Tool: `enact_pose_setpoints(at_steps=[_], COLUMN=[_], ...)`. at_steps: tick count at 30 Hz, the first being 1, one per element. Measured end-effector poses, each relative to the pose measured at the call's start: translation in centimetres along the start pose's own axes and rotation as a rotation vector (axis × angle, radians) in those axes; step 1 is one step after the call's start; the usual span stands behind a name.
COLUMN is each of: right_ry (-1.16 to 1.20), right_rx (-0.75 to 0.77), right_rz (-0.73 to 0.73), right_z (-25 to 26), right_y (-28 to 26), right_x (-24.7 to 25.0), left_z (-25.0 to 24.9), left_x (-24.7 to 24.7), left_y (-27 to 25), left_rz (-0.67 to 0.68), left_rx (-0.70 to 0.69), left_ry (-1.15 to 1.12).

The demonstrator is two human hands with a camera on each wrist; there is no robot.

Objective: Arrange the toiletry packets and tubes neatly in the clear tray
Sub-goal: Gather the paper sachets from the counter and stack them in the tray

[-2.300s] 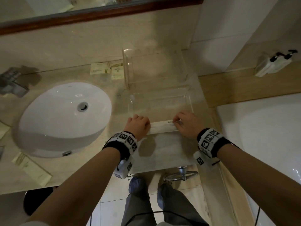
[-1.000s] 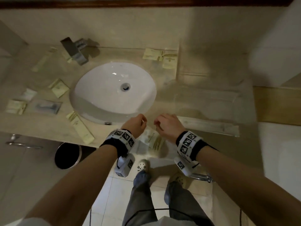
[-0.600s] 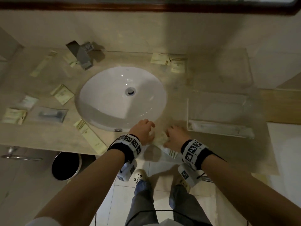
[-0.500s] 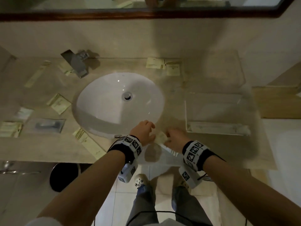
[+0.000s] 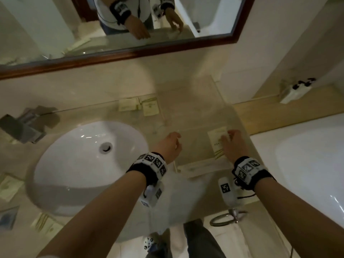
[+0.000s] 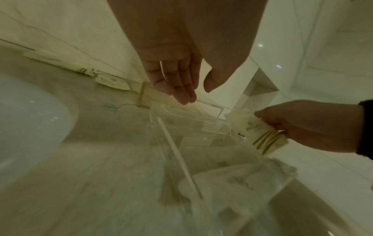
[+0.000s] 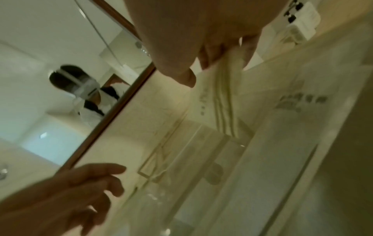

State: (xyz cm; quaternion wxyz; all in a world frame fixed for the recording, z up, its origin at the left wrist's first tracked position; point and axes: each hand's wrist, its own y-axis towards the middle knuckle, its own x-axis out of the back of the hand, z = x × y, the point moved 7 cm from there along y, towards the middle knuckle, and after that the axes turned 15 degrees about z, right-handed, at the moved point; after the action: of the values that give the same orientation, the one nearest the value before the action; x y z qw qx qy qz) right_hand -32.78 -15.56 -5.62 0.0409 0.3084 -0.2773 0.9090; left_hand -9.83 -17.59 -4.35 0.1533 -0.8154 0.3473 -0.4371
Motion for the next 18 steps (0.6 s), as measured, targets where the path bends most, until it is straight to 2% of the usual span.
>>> enact_pose_setpoints(at_steps=[2, 4, 6, 8, 10, 12, 15, 18], right_ry=[-0.151, -0.224, -0.360, -0.604, -0.748, -0.665, -0.358, -0.184], right_rx=[-0.027, 0.036, 0.115, 0.142, 0.147, 0.187, 0.296, 0.272], right_rz=[-0.059, -0.028, 0.109, 0.282, 0.347, 0.299, 0.197, 0.181], right_z=[-1.0, -1.1, -0.6, -0.7, -0.7, 0.2, 2.8, 5.3], right_y=[1.8, 3.2, 4.1, 4.4, 4.9, 5.6, 6.8, 8.0], right_x=[1.0, 0.7, -0.6, -2.6, -3.6, -3.2, -2.1, -2.1], left_z=[-0.4, -0.5, 0.8, 3.0, 5.9, 7.9, 10.0, 10.9], left_x=[0.4, 1.2, 2.5, 4.0, 5.5, 6.9, 9.2, 10.3], left_y=[2.0, 3.5, 4.9, 5.7, 6.1, 6.3, 7.3, 8.9], left_rz=[-0.018, -0.056, -0.119, -0.188, -0.219, -0.227, -0.258, -0.138], left_rx=[0.024, 0.051, 0.114, 0.221, 0.350, 0.433, 0.509, 0.593], left_ry=[-0.020, -0.033, -0.101, -0.185, -0.238, -0.269, -0.290, -0.179])
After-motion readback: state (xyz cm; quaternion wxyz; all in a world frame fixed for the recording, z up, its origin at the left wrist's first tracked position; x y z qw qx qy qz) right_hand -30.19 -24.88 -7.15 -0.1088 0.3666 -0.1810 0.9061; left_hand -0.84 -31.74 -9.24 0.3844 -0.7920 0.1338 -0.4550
